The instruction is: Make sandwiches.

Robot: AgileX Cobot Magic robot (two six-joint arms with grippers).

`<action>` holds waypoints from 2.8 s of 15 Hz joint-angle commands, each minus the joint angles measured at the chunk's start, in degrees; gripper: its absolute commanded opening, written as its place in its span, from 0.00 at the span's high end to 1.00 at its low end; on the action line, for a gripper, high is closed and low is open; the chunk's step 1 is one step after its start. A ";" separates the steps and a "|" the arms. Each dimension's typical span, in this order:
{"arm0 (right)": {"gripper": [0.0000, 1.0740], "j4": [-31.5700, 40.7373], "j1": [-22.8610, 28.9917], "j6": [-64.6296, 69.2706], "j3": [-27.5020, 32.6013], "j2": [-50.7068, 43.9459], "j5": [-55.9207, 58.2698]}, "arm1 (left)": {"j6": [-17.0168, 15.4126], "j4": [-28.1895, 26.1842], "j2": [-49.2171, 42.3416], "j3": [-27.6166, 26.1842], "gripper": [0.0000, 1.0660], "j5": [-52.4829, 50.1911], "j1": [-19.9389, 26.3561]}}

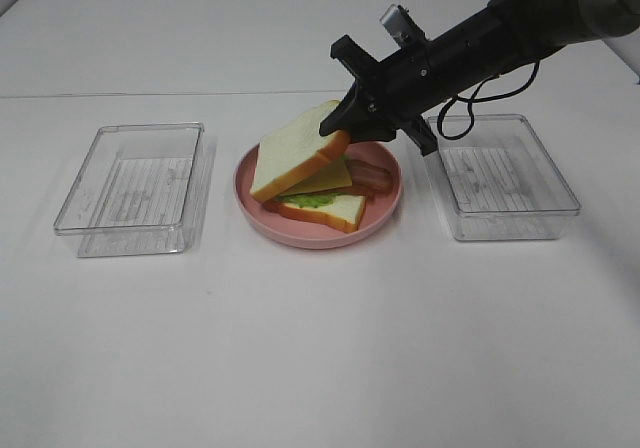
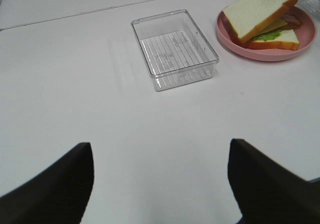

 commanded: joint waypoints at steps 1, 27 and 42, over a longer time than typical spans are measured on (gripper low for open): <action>0.89 -2.98 0.00 1.83 0.06 -0.23 -0.23 | 0.00 -0.11 -1.26 0.34 0.33 -0.52 -0.11; 0.28 -52.48 0.00 18.28 17.30 -40.91 20.34 | 0.00 -0.17 -1.26 0.34 0.33 -0.52 -0.11; 0.29 -59.30 0.00 17.99 58.96 -104.97 18.79 | 0.00 -0.17 -1.26 0.34 0.33 -0.52 -0.11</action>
